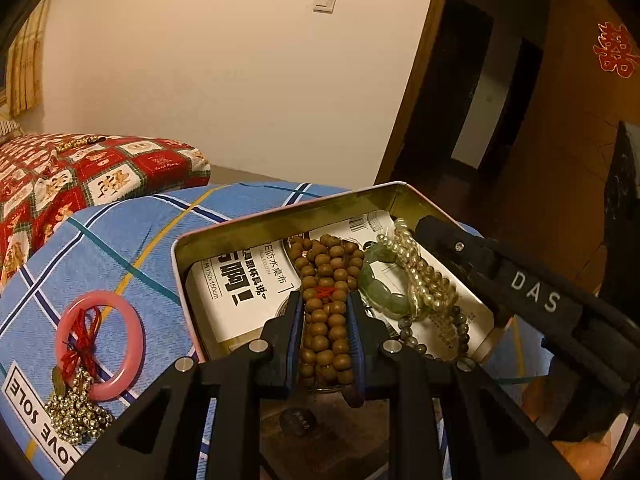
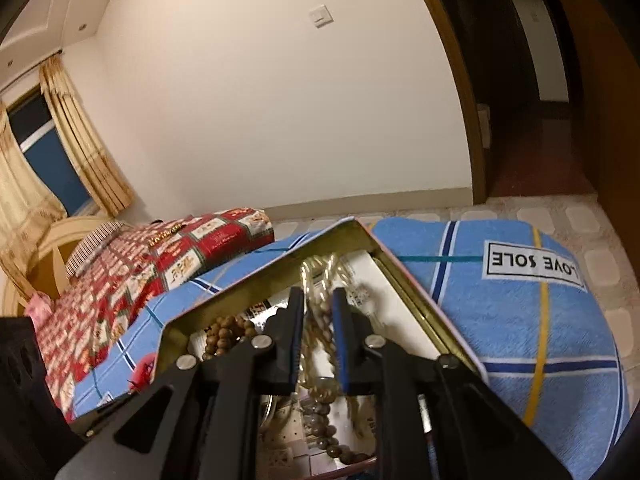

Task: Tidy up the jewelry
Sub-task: 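Lower the pearls and wooden beads into the pink tin and open both tools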

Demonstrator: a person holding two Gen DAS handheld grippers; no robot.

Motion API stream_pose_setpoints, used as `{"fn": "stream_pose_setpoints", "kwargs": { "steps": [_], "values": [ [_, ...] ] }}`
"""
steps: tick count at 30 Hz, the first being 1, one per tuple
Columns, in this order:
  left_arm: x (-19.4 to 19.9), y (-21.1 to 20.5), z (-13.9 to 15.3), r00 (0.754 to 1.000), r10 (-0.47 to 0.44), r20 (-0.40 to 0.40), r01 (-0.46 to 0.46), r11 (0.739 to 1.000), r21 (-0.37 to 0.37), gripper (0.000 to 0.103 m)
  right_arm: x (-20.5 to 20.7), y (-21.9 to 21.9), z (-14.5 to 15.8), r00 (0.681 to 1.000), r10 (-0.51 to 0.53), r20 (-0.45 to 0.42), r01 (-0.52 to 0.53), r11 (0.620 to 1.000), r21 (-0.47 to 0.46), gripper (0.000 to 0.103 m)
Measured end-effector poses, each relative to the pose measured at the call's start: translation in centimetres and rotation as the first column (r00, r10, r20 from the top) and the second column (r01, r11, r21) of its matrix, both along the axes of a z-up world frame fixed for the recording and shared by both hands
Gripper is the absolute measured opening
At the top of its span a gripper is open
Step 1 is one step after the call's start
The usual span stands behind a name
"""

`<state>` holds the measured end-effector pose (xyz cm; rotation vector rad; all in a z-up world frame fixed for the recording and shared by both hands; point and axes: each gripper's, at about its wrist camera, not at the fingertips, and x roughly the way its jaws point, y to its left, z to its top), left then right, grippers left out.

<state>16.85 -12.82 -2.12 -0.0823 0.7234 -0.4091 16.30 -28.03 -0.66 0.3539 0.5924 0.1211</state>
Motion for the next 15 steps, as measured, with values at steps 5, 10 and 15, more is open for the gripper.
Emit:
{"fn": "stream_pose_setpoints", "kwargs": {
  "steps": [5, 10, 15],
  "values": [
    [-0.1, -0.3, 0.0, 1.000, 0.007, 0.002, -0.007, 0.999, 0.032, 0.025, -0.6, 0.3, 0.4, 0.999, -0.026, 0.027, 0.027, 0.998, -0.052, 0.020],
    [-1.0, -0.7, 0.6, 0.998, 0.004, 0.056, -0.008, 0.998, 0.069, 0.068, -0.9, -0.1, 0.7, 0.997, -0.065, 0.048, 0.068, 0.996, -0.059, 0.038],
    [-1.5, -0.5, 1.0, 0.995, 0.026, 0.100, -0.036, 0.995, 0.095, 0.074, -1.5, -0.2, 1.3, 0.989, -0.110, 0.096, 0.118, 0.990, -0.083, 0.055]
  ]
}}
